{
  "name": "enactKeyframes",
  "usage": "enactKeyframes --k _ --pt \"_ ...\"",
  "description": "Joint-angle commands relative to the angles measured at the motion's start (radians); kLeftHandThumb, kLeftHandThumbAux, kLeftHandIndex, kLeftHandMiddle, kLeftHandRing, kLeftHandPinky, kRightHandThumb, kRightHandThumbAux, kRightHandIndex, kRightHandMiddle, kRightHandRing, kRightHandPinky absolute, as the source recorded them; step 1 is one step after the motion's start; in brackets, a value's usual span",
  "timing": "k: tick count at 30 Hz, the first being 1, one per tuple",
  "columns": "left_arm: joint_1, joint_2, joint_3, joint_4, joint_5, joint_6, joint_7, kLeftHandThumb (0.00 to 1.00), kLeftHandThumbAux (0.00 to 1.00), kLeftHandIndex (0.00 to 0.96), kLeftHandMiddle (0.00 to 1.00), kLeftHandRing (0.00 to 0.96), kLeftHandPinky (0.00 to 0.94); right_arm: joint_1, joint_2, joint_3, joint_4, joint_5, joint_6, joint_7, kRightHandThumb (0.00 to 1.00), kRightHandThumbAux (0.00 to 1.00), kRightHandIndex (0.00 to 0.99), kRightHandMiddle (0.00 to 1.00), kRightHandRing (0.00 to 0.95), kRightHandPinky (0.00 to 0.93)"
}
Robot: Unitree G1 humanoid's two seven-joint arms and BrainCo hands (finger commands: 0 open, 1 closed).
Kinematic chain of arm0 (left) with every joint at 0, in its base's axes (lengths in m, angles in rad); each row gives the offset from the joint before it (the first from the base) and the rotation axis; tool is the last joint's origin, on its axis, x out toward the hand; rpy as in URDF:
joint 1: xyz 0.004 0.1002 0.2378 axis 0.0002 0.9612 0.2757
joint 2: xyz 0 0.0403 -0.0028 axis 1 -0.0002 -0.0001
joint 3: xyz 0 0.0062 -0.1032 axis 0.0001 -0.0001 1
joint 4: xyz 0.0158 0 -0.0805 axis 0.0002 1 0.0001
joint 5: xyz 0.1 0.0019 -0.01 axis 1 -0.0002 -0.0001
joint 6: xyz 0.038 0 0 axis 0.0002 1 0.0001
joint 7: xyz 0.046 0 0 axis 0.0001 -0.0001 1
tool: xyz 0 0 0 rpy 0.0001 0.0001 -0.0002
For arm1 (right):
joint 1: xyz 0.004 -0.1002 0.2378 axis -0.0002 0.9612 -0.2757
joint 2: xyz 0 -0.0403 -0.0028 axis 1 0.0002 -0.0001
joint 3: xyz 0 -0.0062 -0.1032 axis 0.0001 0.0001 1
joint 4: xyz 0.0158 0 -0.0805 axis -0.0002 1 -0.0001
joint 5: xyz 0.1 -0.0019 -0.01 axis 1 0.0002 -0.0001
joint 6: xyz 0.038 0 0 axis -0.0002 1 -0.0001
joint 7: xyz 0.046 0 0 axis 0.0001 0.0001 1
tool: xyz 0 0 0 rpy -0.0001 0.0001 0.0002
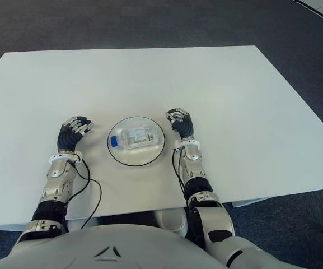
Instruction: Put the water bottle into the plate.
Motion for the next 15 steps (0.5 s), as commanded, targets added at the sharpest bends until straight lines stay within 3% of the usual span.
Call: enactKeyframes --k 1,15 --pt "0.019 0.0 -0.007 0.037 0.021 0.036 -0.017 0.694 0.72 0.431 0.506 0.488 0.48 0.062 0.01 -0.004 0.046 -0.001 0.082 -0.004 0.702 0.728 0.438 0.774 0.757 0.758" --pt "0.041 -0.019 -0.025 0.038 0.049 0.08 -0.006 0.706 0.713 0.432 0.55 0.52 0.498 0.053 0.01 -0.003 0.061 -0.005 0.082 -0.012 0.701 0.727 0.438 0.773 0.757 0.753"
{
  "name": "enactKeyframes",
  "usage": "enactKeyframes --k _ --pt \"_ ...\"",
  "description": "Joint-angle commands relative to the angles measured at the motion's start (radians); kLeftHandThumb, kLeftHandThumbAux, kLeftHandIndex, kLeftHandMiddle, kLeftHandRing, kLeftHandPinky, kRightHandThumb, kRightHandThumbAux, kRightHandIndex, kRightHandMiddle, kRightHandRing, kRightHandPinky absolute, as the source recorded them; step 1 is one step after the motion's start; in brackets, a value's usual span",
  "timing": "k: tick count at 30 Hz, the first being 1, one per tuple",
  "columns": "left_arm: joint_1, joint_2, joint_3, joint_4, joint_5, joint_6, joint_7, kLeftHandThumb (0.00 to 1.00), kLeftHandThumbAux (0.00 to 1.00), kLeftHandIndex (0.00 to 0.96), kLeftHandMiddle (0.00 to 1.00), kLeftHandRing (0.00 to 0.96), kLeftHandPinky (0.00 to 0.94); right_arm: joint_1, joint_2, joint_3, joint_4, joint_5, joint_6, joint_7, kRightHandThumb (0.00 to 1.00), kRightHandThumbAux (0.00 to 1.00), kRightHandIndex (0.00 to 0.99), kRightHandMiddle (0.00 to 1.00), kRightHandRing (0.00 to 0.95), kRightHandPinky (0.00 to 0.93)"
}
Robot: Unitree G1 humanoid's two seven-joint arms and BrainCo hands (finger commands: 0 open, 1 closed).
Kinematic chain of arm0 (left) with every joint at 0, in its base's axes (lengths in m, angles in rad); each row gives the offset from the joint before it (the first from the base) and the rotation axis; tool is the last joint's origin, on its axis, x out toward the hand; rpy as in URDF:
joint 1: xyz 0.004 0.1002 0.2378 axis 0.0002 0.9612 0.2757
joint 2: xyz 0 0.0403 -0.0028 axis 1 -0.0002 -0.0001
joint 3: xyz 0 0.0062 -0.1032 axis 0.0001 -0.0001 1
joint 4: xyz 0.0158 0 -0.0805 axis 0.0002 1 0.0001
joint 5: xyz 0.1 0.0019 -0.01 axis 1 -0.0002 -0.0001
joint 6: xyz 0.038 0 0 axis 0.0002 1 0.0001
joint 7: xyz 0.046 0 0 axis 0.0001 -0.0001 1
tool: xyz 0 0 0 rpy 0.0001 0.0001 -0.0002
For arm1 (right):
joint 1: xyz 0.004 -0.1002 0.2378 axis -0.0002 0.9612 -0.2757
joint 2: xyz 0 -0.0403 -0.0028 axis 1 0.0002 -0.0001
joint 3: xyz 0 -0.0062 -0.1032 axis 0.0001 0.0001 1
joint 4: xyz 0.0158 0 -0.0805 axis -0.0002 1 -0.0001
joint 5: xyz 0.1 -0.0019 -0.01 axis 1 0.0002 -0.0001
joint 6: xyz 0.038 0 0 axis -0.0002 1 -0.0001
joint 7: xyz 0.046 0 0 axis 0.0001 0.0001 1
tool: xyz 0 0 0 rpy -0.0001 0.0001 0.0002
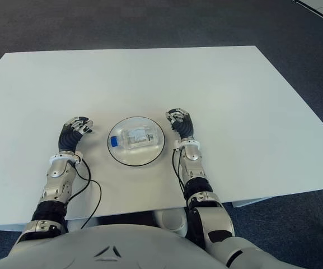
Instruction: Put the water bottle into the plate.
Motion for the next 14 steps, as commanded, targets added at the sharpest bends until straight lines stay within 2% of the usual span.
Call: enactKeyframes --k 1,7,14 --pt "0.039 -0.02 -0.014 0.037 0.023 0.066 0.007 0.706 0.713 0.432 0.552 0.522 0.5 0.054 0.009 -0.003 0.061 -0.005 0.079 -0.006 0.701 0.727 0.438 0.772 0.756 0.752" --pt "0.045 -0.029 -0.017 0.033 0.043 0.078 0.023 0.708 0.712 0.434 0.6 0.583 0.576 0.054 0.015 -0.003 0.064 0.001 0.061 0.005 0.701 0.727 0.439 0.782 0.765 0.766" --pt "0.052 -0.041 -0.016 0.027 0.053 0.089 0.027 0.708 0.712 0.435 0.653 0.634 0.612 0.056 0.016 -0.002 0.055 0.0 0.069 0.005 0.701 0.727 0.439 0.796 0.78 0.773"
